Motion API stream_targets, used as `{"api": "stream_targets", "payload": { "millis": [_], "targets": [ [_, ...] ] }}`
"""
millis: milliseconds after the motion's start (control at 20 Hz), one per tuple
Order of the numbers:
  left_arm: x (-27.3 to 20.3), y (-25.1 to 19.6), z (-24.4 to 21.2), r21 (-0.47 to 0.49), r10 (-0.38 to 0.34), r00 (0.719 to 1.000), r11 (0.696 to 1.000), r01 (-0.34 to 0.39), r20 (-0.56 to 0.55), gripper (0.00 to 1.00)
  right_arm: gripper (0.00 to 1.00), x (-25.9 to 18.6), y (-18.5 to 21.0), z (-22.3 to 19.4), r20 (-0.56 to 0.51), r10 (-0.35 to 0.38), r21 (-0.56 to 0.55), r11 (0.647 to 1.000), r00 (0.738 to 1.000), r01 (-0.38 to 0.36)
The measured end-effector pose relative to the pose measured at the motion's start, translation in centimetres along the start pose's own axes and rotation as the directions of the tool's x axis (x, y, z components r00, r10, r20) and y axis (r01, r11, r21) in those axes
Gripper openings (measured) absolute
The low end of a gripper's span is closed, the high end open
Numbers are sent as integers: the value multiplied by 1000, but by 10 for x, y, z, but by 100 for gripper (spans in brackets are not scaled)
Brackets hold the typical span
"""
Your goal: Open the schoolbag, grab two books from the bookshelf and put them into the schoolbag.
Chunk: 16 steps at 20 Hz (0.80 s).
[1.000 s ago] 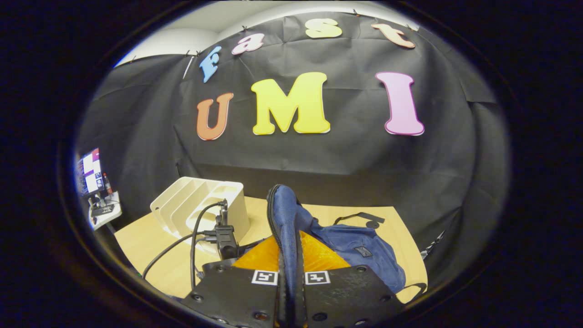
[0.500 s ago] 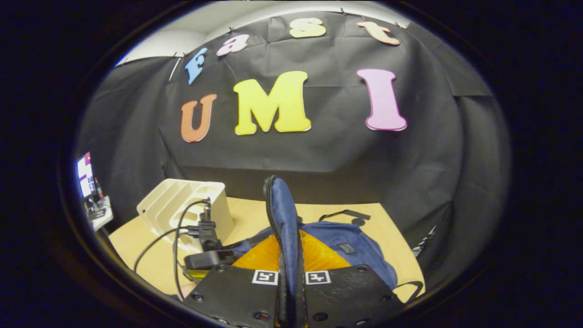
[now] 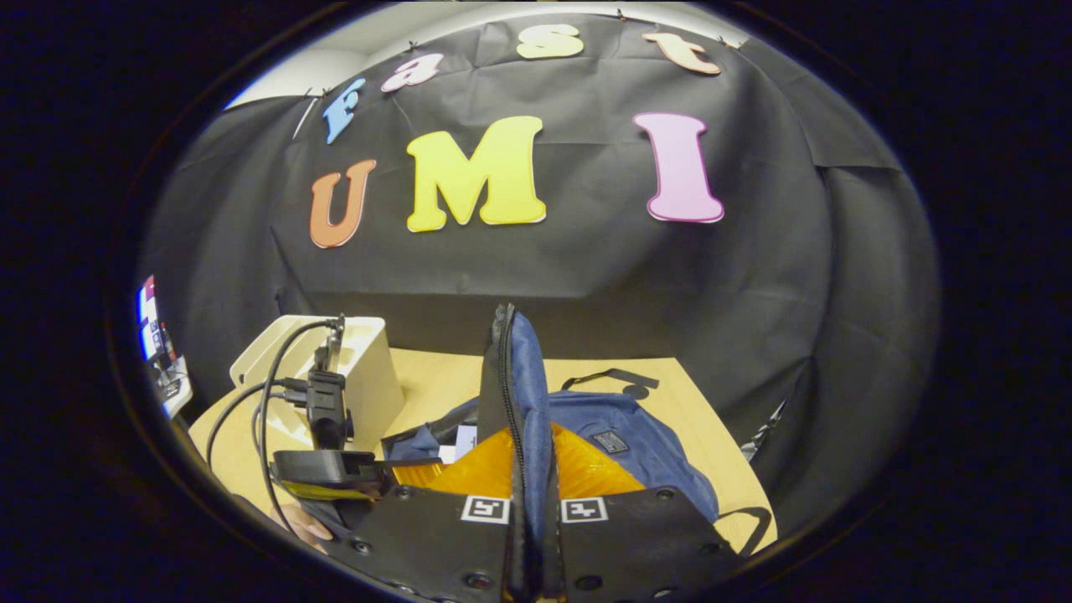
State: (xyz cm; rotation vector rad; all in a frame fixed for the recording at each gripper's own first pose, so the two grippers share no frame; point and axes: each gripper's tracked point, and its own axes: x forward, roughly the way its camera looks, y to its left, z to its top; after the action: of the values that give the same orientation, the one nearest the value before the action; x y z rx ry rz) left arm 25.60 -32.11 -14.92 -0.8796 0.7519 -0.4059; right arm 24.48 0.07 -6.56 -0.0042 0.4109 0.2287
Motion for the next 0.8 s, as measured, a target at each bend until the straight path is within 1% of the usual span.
{"api": "stream_targets", "payload": {
  "millis": [50,100,150,250,400,600,650,700,800],
  "targets": [
    [-3,0,0,22,5,1000,1000,-5,-3,82,8,0,1,-1,-2,-3,-2,1000,1000,3],
    [-7,2,1,48,19,1000,999,-19,-1,75,8,0,1,-3,-5,-5,-5,1000,1000,5],
    [-12,5,3,75,38,999,996,-38,7,79,8,0,2,-4,-8,-6,-6,1000,1000,6],
    [-23,13,10,122,76,996,989,-81,46,81,8,2,4,-7,-16,-10,-13,1000,1000,9],
    [-39,10,5,141,57,998,988,-60,27,81,8,1,8,-8,-7,-20,-32,999,1000,19],
    [-54,30,12,187,103,992,976,-114,68,80,8,0,13,-13,-9,-28,-47,998,1000,28],
    [-57,34,14,181,114,991,976,-124,67,80,8,0,14,-14,-10,-29,-48,998,1000,29],
    [-57,36,13,165,107,993,980,-114,53,81,8,0,15,-15,-12,-29,-47,998,999,29],
    [-53,31,5,112,59,998,992,-59,9,81,8,-1,18,-17,-15,-29,-48,998,999,28]
  ]
}}
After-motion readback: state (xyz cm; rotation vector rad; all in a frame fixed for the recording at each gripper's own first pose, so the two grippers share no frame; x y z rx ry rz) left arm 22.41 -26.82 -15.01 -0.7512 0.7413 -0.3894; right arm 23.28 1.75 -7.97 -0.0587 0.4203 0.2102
